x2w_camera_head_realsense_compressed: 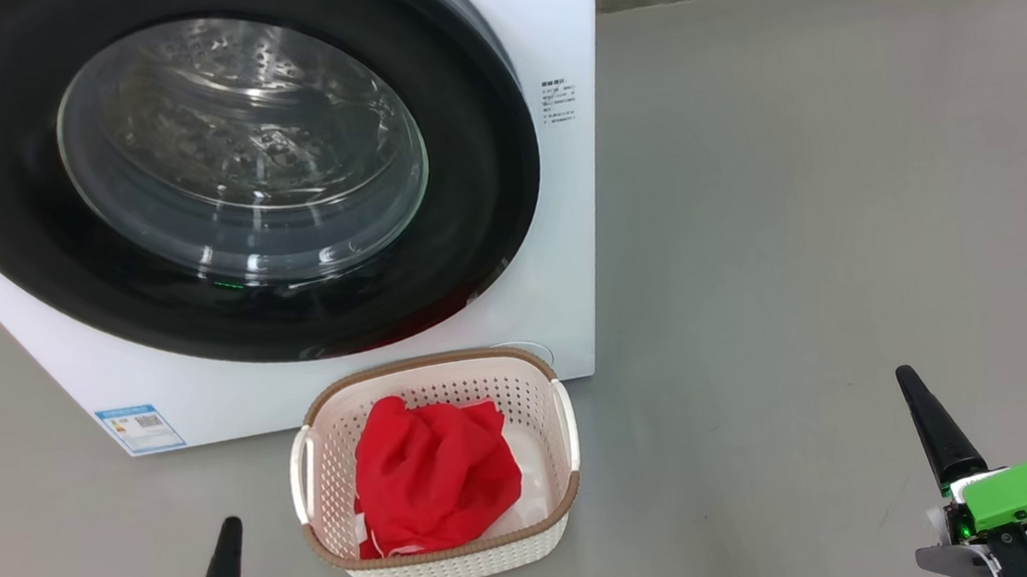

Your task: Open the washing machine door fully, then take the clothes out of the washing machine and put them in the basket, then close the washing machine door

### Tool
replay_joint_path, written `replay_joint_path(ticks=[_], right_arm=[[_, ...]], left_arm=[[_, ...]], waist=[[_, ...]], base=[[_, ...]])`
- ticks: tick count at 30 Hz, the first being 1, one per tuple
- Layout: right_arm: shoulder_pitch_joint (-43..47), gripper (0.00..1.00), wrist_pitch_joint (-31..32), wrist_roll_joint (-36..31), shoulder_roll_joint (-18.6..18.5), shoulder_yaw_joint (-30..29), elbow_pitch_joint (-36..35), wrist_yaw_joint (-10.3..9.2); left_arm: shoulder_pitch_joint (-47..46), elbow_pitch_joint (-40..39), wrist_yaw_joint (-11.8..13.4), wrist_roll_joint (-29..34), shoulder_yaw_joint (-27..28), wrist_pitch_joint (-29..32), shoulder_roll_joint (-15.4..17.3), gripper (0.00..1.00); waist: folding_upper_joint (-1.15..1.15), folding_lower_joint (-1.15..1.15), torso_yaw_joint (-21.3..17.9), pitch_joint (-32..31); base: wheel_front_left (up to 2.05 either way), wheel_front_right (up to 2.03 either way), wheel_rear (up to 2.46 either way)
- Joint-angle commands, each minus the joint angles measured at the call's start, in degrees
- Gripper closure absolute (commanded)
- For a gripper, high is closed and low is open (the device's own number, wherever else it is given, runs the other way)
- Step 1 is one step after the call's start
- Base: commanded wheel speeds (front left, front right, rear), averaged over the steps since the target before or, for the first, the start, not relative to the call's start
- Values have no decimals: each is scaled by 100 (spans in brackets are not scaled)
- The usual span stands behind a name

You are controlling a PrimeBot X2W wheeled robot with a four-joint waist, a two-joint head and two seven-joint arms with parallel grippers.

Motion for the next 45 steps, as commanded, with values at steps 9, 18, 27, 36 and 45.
replay_joint_path(ticks=[9,18,27,36,45], right_arm=[[-309,100,227,704,6,-54,-164,-3],[-342,100,362,1155,41,-128,-166,-3],[-348,100,388,1241,48,-142,-167,-3],[-348,100,389,1241,48,-143,-167,-3],[-348,100,389,1241,48,-143,-167,-3]], left_arm=[[-427,13,-134,-715,233,208,19,100],[-537,99,-176,-1184,268,339,-8,100],[-557,115,-183,-1274,274,364,-14,100],[-557,115,-183,-1275,274,364,-14,100],[-557,115,-183,-1275,274,364,-14,100]], waist=[[0,-1,37,38],[0,-1,63,65],[0,-1,68,71],[0,-1,68,71],[0,-1,68,71]], base=[[0,0,0],[0,0,0],[0,0,0],[0,0,0],[0,0,0]])
